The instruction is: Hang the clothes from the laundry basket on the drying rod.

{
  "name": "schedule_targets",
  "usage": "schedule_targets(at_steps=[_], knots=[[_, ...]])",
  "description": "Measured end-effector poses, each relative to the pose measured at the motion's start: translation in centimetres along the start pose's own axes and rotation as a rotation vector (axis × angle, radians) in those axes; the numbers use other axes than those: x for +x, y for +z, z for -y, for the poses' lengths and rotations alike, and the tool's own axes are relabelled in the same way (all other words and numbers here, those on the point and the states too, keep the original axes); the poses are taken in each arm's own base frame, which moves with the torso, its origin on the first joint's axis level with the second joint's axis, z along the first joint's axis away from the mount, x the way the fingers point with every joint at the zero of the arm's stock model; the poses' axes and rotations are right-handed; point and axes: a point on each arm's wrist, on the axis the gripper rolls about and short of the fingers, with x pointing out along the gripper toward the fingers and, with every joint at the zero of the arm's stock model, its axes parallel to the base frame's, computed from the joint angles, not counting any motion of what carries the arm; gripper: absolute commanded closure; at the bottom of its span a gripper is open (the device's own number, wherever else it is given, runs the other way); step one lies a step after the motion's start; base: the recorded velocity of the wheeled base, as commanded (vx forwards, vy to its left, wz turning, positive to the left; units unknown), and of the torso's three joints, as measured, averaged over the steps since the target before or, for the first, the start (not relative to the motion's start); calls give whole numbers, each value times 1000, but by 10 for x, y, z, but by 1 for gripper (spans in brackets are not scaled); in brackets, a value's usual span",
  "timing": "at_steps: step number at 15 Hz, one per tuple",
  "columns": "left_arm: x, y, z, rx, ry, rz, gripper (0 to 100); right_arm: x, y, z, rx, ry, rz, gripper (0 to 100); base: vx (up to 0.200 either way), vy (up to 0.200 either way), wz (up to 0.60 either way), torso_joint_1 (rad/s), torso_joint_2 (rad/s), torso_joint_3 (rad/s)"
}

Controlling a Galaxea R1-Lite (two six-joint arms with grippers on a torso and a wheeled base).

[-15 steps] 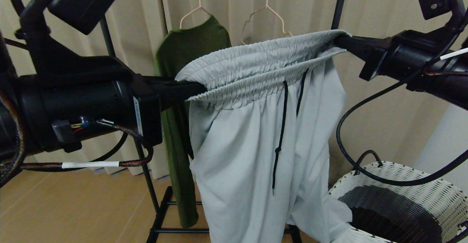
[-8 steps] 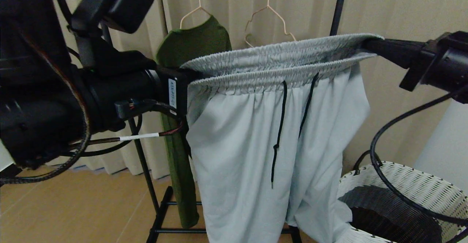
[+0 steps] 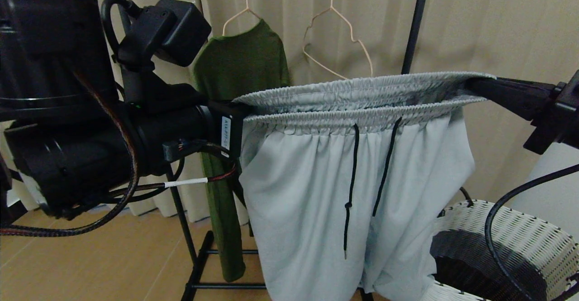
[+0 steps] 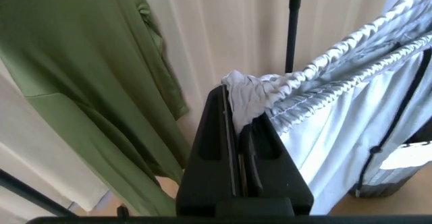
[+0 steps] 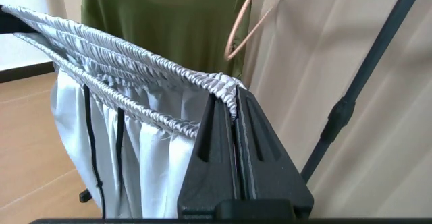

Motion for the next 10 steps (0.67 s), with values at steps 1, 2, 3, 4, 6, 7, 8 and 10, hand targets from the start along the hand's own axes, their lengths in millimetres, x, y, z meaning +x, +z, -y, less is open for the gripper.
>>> schedule_targets(at_steps=[1,2,3,4,6,7,8,10], knots=[[0,0,0,0,1,-1,100,0,0,0,0,0,0,100,0,0,0,0,0,0],[1,-1,0,0,2,-3,100,0,0,0,-1,1,1,100,0,0,0,0,0,0],[1,-1,0,0,2,-3,100,0,1,0,-1,0,1,100,0,0,0,0,0,0],[1,0,-1,1,3,-1,100,0,1,0,-2,0,0,100,0,0,0,0,0,0],[1,1,-1,4,5,1,100,0,-2,0,1,1,-13,0,0,0,0,0,0,0],[1,1,-2,5,12,0,100,0,-2,0,3,2,-19,0,0,0,0,0,0,0],[1,1,-2,6,23,-1,100,0,-3,0,5,2,-23,0,0,0,0,0,0,0],[1,0,-5,10,48,-5,100,-1,-4,-1,6,4,-25,0,0,0,0,0,0,0]])
